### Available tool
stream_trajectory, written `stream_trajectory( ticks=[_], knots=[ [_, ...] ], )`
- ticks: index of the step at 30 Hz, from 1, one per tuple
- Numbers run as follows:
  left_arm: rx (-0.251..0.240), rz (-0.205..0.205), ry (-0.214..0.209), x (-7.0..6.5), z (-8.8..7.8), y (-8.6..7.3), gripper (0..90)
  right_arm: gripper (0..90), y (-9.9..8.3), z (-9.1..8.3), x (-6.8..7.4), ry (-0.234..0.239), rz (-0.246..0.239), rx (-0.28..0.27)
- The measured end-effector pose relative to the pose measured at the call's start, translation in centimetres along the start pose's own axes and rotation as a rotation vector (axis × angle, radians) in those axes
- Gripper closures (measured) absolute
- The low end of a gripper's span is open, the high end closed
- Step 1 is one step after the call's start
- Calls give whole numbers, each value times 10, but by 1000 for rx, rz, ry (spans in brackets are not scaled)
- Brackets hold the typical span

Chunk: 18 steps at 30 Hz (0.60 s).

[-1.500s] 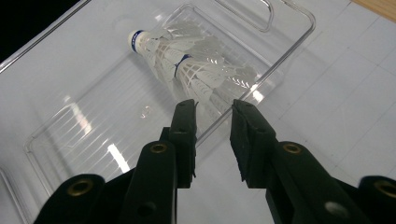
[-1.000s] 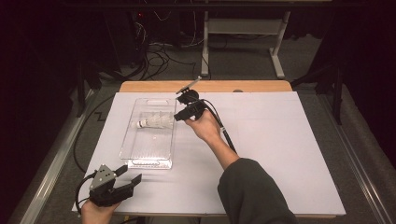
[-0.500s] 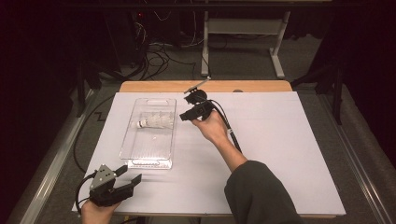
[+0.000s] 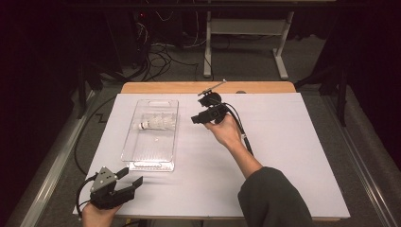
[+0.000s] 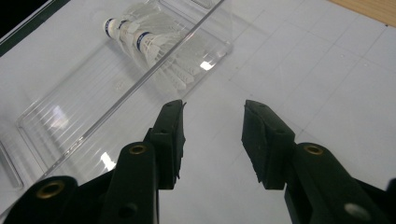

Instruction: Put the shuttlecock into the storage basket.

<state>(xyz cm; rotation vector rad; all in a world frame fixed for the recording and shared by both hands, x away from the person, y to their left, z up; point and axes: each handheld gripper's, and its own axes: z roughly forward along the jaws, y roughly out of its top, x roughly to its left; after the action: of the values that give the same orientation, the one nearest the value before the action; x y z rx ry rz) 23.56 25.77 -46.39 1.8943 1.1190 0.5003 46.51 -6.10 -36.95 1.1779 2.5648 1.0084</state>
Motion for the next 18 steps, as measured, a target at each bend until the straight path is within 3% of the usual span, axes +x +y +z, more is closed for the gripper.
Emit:
stream_trajectory(
  ticks=[18],
  knots=[
    [2, -8, -4, 1, 1, 0, 363, 568, -17, -8, -13, -2, 16, -7]
  ],
)
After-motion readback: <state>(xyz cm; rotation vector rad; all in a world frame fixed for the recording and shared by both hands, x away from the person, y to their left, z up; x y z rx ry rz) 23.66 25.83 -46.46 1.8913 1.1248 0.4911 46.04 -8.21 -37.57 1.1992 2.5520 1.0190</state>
